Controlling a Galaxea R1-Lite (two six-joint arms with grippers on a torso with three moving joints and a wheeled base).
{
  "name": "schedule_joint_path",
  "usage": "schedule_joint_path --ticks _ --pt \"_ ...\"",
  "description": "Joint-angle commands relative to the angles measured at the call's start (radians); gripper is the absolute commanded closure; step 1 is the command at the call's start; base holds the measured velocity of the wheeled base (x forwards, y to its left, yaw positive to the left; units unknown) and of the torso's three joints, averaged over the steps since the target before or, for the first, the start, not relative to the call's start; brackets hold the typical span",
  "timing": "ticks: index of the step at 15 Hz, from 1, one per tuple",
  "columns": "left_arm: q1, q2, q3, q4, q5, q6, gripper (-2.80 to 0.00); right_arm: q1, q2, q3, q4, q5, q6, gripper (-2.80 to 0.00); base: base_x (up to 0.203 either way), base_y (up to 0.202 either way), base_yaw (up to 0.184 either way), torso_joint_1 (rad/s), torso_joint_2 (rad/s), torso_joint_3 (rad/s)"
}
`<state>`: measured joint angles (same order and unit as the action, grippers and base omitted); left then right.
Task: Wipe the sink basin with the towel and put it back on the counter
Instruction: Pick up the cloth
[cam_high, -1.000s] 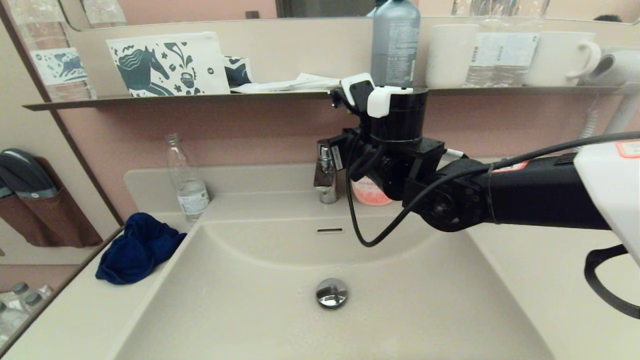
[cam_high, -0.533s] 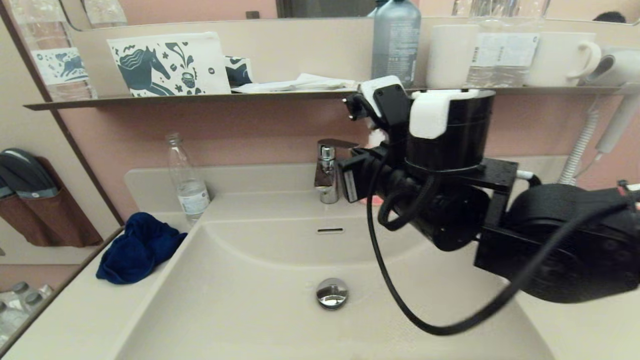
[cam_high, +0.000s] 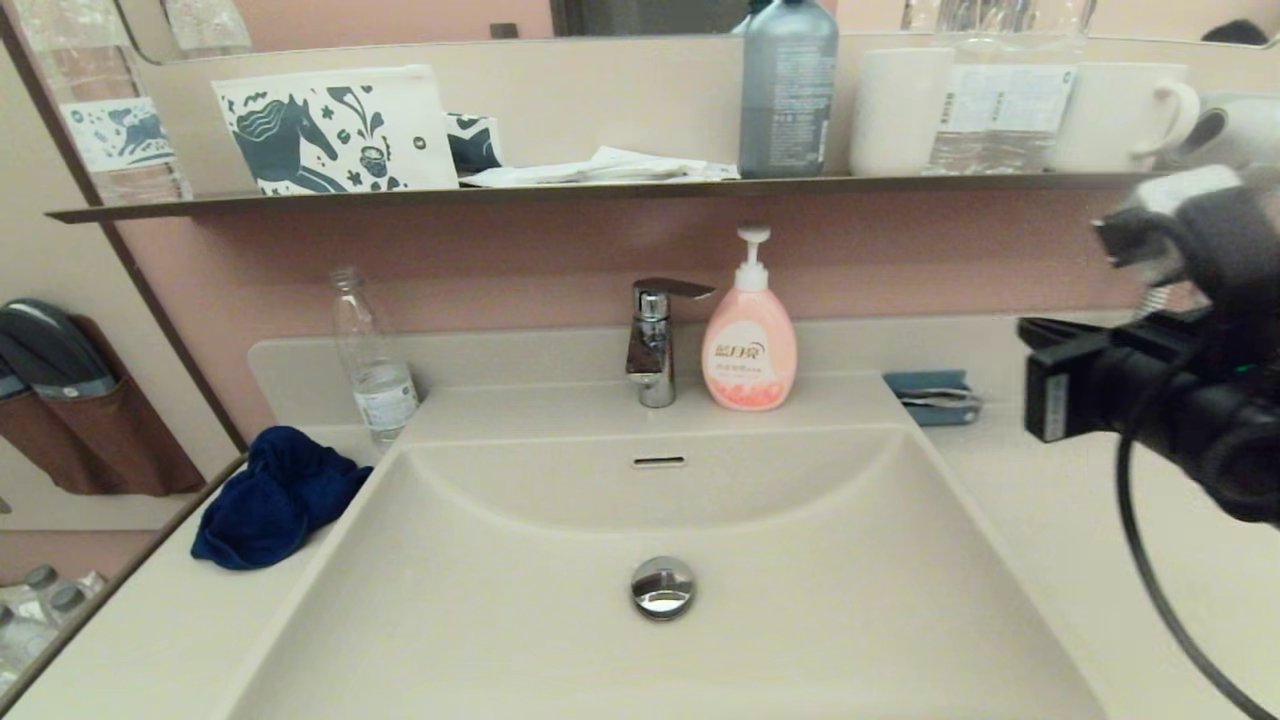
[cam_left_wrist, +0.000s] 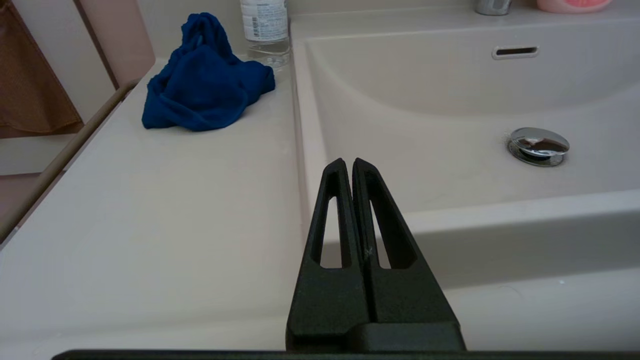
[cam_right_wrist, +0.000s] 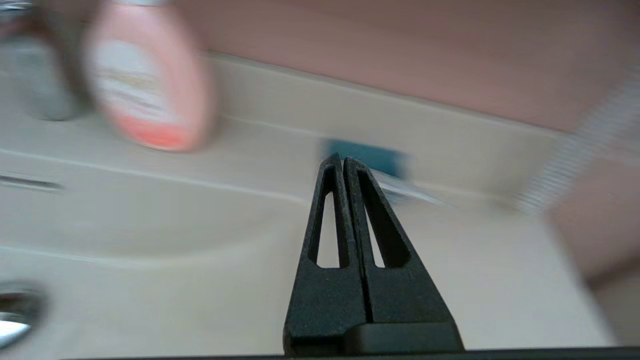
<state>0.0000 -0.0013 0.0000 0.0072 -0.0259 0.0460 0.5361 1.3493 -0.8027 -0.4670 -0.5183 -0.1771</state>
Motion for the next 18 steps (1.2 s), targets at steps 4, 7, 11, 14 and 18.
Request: schedule_joint_path --ticks 4,7,11,14,18 --pt "0.0 0.001 0.0 0.0 0.0 0.0 0.0 -0.373 -0.544 0.194 0.155 -0.033 -0.041 0.0 0.0 0.0 0.0 0.0 0.0 0.0" --pt "0.0 0.001 0.0 0.0 0.0 0.0 0.0 -0.433 -0.771 0.222 0.33 -0.035 -0.052 0.0 0.0 0.0 0.0 0.0 0.0 0.0" --pt "0.0 0.001 0.0 0.0 0.0 0.0 0.0 -0.448 -0.992 0.235 0.596 -0.037 -0.053 0.0 0.0 0.0 0.0 0.0 0.0 0.0" --pt "0.0 0.001 0.0 0.0 0.0 0.0 0.0 -0.482 -1.071 0.249 0.694 -0.04 -0.051 0.0 0.0 0.0 0.0 0.0 0.0 0.0" --pt "0.0 0.001 0.0 0.0 0.0 0.0 0.0 -0.548 -1.142 0.302 0.72 -0.037 -0.048 0.0 0.0 0.0 0.0 0.0 0.0 0.0"
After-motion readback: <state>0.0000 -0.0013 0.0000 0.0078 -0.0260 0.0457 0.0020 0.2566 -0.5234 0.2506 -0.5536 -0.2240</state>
